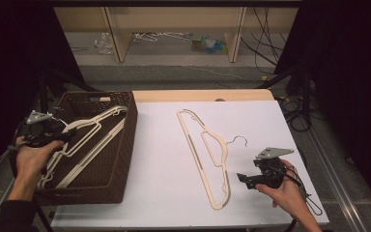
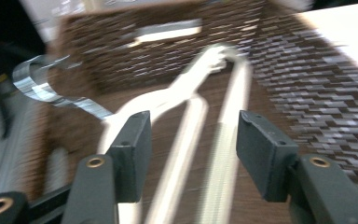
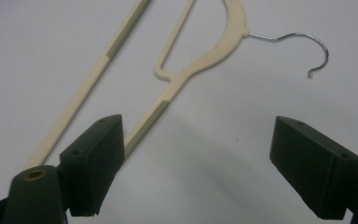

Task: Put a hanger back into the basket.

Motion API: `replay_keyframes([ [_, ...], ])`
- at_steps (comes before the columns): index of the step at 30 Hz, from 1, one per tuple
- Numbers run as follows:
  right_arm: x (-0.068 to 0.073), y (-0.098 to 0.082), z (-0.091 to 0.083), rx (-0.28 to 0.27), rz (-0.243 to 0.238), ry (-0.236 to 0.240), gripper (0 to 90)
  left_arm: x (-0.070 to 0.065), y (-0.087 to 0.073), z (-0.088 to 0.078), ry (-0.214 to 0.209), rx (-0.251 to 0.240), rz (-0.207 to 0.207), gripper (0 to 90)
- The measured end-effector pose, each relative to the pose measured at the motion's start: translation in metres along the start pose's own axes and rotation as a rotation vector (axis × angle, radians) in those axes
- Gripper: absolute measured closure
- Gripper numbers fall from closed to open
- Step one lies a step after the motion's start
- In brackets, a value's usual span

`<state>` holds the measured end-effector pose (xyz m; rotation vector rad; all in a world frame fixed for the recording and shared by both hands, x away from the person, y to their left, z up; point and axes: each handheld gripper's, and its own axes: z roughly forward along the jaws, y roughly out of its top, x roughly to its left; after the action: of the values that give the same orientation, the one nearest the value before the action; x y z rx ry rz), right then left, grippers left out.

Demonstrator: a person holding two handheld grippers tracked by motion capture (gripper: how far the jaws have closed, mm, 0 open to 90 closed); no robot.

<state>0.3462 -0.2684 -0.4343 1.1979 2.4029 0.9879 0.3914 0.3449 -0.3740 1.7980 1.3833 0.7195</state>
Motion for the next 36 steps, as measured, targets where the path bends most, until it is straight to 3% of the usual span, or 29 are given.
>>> replay_keyframes([
  [4, 0.0, -0.001, 0.001, -0.005, -0.02, -0.002, 18.7, -0.039, 0.002, -0.006, -0.102, -0.012, 0.05, 37.3],
  [5, 0.0, 0.0, 0.001, -0.009, -0.025, -0.002, 18.7, -0.047, 0.003, -0.009, -0.123, -0.015, 0.083, 36.5],
  [6, -0.001, 0.0, 0.001, 0.005, -0.037, 0.003, 18.6, -0.059, 0.003, -0.011, -0.145, -0.031, 0.076, 35.7],
  [10, 0.001, 0.0, 0.002, 0.014, -0.019, 0.009, 18.3, -0.097, 0.004, -0.022, -0.236, -0.092, 0.122, 32.3],
  [14, 0.0, 0.0, 0.004, 0.0, -0.043, 0.009, 18.0, -0.133, 0.003, -0.028, -0.3, -0.133, 0.208, 28.9],
  [15, -0.001, 0.0, 0.004, -0.003, -0.043, 0.009, 17.9, -0.142, 0.001, -0.029, -0.312, -0.132, 0.205, 27.6],
  [18, -0.001, 0.0, 0.004, -0.012, -0.037, 0.003, 17.6, -0.164, -0.005, -0.029, -0.351, -0.144, 0.247, 22.9],
  [20, 0.001, 0.0, 0.003, 0.003, -0.008, 0.009, 17.6, -0.178, -0.012, -0.028, -0.384, -0.149, 0.255, 22.7],
  [21, 0.003, -0.001, 0.004, -0.011, 0.017, 0.003, 17.6, -0.183, -0.015, -0.028, -0.395, -0.147, 0.241, 22.0],
  [23, 0.003, -0.002, 0.004, -0.011, 0.024, 0.004, 17.6, -0.194, -0.023, -0.026, -0.408, -0.139, 0.233, 19.8],
  [27, 0.001, -0.001, 0.005, -0.013, -0.026, 0.003, 17.5, -0.209, -0.041, -0.022, -0.424, -0.119, 0.278, 19.5],
  [29, 0.004, 0.0, 0.004, 0.016, 0.003, 0.014, 17.5, -0.215, -0.05, -0.021, -0.432, -0.113, 0.27, 19.5],
  [32, 0.004, 0.0, 0.004, 0.018, -0.001, 0.011, 17.5, -0.223, -0.063, -0.021, -0.463, -0.109, 0.252, 19.3],
  [33, 0.004, 0.0, 0.005, 0.011, -0.021, 0.01, 17.5, -0.226, -0.067, -0.021, -0.476, -0.114, 0.257, 19.3],
  [36, 0.005, 0.0, 0.006, 0.016, -0.01, 0.015, 17.6, -0.232, -0.078, -0.021, -0.472, -0.118, 0.28, 19.3],
])
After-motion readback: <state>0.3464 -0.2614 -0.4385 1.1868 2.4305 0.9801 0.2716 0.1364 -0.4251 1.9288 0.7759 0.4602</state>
